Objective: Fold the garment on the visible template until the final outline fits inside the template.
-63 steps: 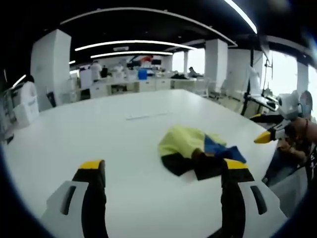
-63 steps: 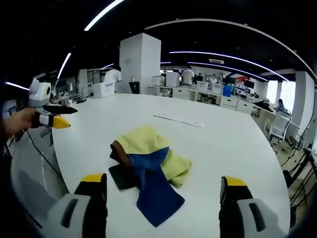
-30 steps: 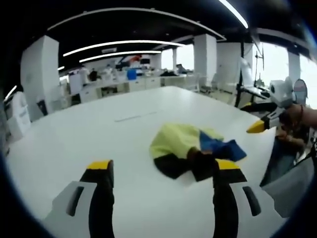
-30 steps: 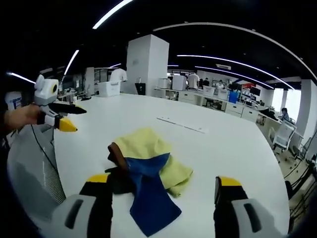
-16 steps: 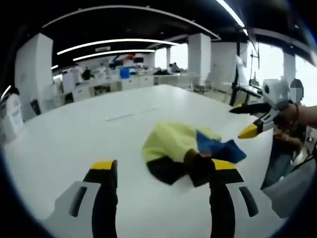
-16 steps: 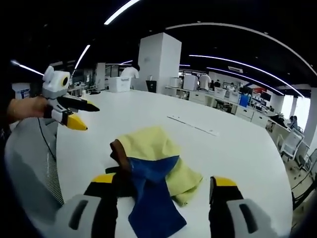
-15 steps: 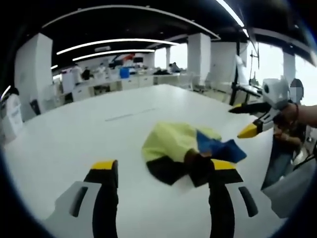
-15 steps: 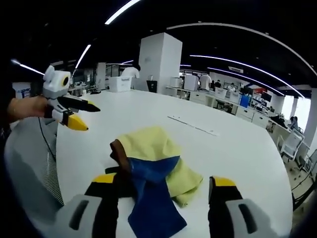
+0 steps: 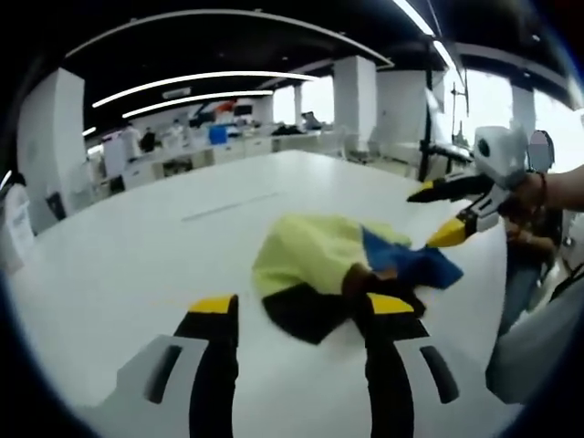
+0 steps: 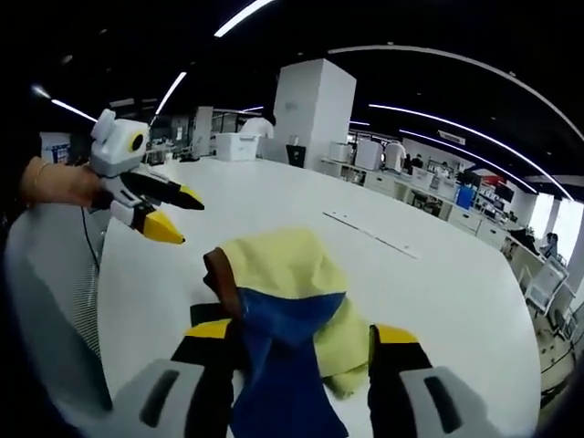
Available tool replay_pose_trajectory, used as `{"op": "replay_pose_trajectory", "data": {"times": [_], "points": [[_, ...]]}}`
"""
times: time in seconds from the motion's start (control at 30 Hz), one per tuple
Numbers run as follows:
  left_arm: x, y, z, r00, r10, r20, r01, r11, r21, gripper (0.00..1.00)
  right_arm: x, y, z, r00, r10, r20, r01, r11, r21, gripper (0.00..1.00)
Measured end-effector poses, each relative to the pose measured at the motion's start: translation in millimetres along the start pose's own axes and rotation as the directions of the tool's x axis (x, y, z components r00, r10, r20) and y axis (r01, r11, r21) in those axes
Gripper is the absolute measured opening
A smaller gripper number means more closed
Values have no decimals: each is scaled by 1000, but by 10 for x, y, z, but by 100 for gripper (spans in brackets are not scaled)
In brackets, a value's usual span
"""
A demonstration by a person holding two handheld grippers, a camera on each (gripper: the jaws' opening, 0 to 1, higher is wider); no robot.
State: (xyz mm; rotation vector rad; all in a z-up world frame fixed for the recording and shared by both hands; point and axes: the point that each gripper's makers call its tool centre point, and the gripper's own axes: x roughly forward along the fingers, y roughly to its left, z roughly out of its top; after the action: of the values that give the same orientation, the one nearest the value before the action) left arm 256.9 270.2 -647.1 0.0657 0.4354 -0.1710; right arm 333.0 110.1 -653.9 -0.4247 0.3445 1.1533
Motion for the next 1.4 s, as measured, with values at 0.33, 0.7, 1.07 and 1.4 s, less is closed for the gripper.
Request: {"op": "replay_pose_trajectory", "data": {"times": [0.33, 0.7, 1.07, 1.4], "points": [[172, -45, -128, 999, -21, -36, 22, 999, 25, 43, 167, 30, -74, 999, 36, -32, -37, 999, -18, 48], [323, -83, -272, 997, -34, -69, 38, 998, 56, 37, 284, 113, -165, 995, 70, -77, -77, 993, -93, 45], [446, -134, -349, 995, -48, -92, 58, 993, 105, 30, 353, 144, -231, 992, 64, -111, -87, 971, -223, 38], [566, -175, -376, 993, -49, -111, 66, 986, 155, 24, 430, 212, -182, 992, 83, -92, -106, 954, -280, 26]]}}
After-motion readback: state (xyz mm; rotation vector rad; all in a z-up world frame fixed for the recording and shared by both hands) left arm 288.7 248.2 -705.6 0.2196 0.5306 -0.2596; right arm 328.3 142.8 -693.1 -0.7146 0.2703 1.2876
